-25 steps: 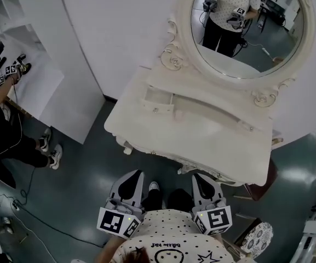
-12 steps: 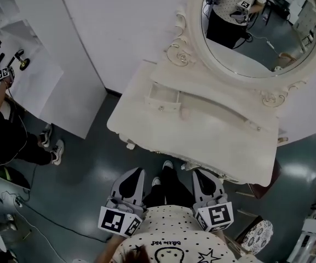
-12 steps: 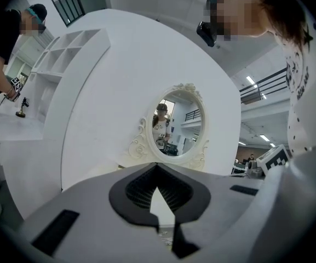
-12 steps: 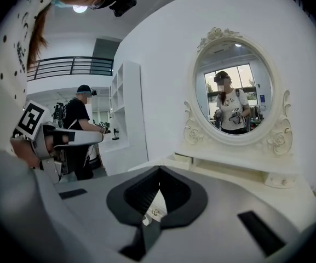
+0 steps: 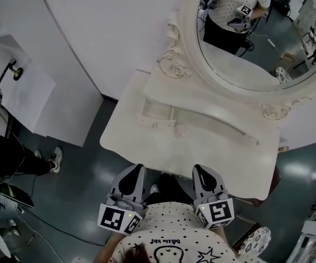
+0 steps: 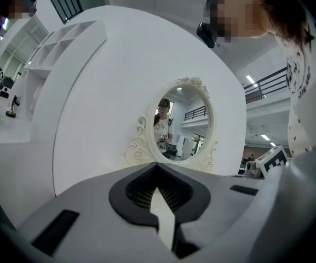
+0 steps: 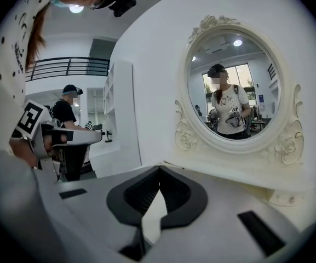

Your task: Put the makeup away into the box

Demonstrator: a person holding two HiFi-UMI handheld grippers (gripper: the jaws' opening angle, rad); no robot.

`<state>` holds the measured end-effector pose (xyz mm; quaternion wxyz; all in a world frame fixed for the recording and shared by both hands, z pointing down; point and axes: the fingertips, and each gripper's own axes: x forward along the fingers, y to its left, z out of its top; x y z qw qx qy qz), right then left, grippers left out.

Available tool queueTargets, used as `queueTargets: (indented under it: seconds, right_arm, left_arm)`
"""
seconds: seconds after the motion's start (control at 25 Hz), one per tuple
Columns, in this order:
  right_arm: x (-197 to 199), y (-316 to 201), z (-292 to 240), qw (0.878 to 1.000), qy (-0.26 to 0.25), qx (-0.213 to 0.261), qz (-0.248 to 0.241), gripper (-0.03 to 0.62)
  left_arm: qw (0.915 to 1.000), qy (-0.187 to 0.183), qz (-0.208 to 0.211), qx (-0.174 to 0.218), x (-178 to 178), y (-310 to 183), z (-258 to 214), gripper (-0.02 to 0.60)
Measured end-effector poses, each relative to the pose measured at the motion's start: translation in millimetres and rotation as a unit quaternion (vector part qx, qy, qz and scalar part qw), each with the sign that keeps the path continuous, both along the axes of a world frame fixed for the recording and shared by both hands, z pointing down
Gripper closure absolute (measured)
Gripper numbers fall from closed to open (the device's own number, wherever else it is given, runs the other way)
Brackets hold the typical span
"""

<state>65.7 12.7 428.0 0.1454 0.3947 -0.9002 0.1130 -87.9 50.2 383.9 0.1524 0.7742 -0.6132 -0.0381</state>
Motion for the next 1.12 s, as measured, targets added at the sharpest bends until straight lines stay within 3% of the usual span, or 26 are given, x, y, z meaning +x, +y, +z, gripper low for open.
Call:
queueTargets:
  seconds: [0.28,0.64,1.12]
  right_arm:
    - [7.2,-49.5,3.7,1.000,-0.006,0.001,0.009,0.586]
    - [20.7,-71.8,4.7,0.999,0.001,-0.007,0.045,0.586]
    - [-12.4,-84.9,-3.4,0.996,0.005,-0.006,0.088,0.586]
  left_arm:
    - [1.0000,0.002,0.008,0.004,8.8,-53.5,2.4,0.586]
    - [0.9992,0.003,0.039,0.003,15.7,-90.0,0.2,0.586]
    - [0.9958,-0.003,0.092,-0.001,-17.4,-116.6,-9.5,0.586]
